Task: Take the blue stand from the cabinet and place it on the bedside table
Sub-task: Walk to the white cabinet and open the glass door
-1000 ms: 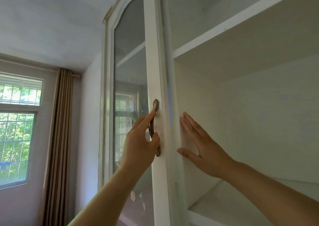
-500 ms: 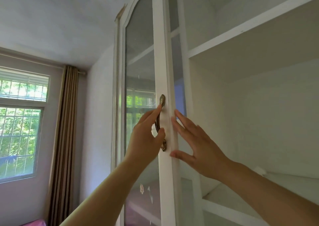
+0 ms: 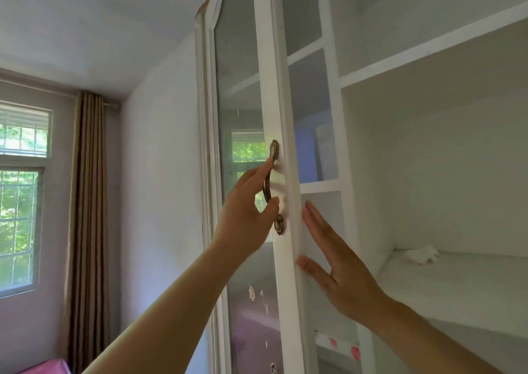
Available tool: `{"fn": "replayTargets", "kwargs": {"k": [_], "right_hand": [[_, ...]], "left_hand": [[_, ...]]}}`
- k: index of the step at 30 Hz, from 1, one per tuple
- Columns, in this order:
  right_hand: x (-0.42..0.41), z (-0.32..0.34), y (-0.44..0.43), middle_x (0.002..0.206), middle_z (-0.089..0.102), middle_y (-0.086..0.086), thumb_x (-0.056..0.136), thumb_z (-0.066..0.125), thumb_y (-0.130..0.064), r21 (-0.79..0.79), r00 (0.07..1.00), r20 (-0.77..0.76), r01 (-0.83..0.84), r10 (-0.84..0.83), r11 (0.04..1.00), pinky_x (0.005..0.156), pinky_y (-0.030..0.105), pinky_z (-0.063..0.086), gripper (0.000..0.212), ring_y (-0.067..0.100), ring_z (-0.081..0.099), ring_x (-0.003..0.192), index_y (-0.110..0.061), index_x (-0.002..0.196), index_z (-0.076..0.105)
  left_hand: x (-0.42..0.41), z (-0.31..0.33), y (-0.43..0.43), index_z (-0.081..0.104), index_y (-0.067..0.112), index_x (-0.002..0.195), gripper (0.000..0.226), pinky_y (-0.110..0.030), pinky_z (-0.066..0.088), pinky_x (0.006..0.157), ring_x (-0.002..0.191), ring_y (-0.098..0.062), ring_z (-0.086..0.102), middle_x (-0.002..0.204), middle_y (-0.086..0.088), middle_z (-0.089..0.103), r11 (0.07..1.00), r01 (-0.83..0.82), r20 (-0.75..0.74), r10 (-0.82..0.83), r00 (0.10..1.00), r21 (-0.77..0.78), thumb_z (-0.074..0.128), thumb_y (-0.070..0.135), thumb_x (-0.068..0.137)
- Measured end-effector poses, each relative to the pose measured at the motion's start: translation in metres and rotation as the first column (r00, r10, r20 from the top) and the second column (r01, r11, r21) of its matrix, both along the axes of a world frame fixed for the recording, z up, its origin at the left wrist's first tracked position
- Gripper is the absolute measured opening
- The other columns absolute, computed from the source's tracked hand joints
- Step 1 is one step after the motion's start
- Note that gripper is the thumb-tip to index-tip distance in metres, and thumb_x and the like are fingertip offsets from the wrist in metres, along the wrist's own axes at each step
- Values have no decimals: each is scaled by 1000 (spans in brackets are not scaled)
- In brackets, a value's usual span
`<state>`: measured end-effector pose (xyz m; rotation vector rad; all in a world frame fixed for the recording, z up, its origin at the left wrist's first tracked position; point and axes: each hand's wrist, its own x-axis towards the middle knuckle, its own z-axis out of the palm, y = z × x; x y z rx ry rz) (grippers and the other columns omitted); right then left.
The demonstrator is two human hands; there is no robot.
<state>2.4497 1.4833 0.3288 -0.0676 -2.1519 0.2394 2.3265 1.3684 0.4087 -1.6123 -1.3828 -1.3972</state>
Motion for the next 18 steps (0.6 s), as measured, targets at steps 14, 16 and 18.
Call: {"fn": "replayTargets", "kwargs": {"k": [14,16,18], "right_hand": [[-40,-15,-95,148,-4,-38,87,31,-60,-48,998,14,-56,57,997,109,16,12,62,-13,4,136,-58,135,-9],[-47,-13,-104,147,-7,-39,87,30,-61,-40,998,27,-54,55,998,107,14,11,62,-14,2,136,-60,134,-11],[-51,-11,-111,146,-11,-39,85,29,-63,-40,998,46,-50,52,998,107,14,10,63,-15,0,135,-62,132,-13]], "left_hand": [[-43,-2,-86,37,42,133,69,-42,55,85,111,-9,56,118,32,47,990,139,77,-138,987,-1,54,-3,84],[-51,-2,-94,36,46,132,70,-41,55,85,107,-5,58,117,32,49,988,152,94,-151,984,-2,53,-3,85],[-60,-3,-100,37,43,133,68,-36,56,83,103,0,59,119,28,51,985,172,112,-170,979,-7,54,-2,85]]}}
